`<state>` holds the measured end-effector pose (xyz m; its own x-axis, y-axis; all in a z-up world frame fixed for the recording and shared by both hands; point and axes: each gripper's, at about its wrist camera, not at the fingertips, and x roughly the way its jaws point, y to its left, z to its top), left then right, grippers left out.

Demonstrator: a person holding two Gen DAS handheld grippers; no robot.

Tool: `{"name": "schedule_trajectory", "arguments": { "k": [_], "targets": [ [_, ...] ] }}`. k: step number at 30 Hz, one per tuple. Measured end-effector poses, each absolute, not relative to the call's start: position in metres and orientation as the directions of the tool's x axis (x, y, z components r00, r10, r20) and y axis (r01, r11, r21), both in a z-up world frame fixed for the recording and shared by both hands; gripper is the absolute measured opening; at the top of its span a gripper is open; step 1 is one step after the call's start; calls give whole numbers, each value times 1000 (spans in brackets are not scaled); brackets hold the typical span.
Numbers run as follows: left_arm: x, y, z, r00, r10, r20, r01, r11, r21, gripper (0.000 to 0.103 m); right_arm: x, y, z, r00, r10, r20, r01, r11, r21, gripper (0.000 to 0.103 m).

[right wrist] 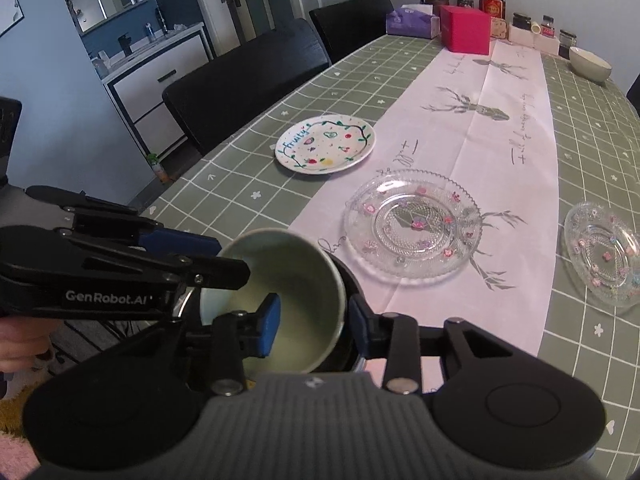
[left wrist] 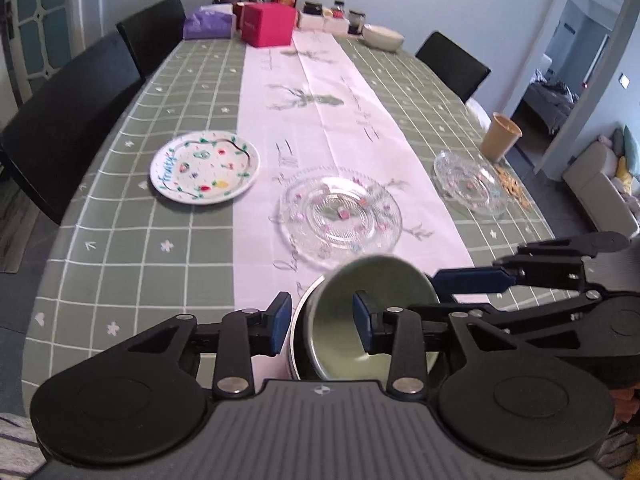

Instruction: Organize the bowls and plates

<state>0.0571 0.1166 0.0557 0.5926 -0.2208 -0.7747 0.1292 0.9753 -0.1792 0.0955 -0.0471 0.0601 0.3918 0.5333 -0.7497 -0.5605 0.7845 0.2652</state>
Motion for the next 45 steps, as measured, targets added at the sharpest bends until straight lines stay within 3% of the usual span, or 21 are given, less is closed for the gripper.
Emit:
{"name": "schedule_trajectory", "arguments": {
  "k": [6,8,9,15,18,24,27,29,37,40,43,45],
  "targets": [
    [69,125,53,613,-231,-755,122,972,-199,43,98,-53,67,408,630,-661,-590,734,335,35],
    [72,125,52,634,-224,-740,115,974,-197,43,103,-55,63,391,667,-634,-594,709,380,11],
    [74,124,52,637,-230,-736,125,973,-195,43,106,-53,60,390,665,-637,-595,710,378,7],
    [67,115,45,639,-207,-741,169,977,-126,43,116,-45,34,359,634,-684,-566,731,380,6],
    [58,117,42,639,-227,-735,200,972,-127,45,120,-40,16,294,630,-719,-520,736,433,0],
    [56,132,39,627,-242,-741,165,970,-177,51,113,-29,16,268,571,-776,-532,760,375,0],
    [56,138,38,624,-243,-743,144,970,-196,51,107,-20,20,194,562,-804,-587,723,364,9],
    [55,141,40,631,-239,-738,135,971,-200,52,104,-11,21,116,567,-815,-621,682,386,3],
    [49,145,41,642,-238,-729,139,971,-195,52,108,-12,20,18,563,-826,-617,656,434,4],
    [48,148,41,643,-239,-728,136,971,-198,52,112,-24,23,74,586,-807,-602,671,433,11],
    [43,150,41,622,-292,-726,183,956,-228,56,117,-43,36,139,637,-758,-579,673,459,25],
    [40,150,39,583,-362,-728,237,932,-274,59,118,-57,49,213,643,-736,-568,694,442,26]
  ]
}}
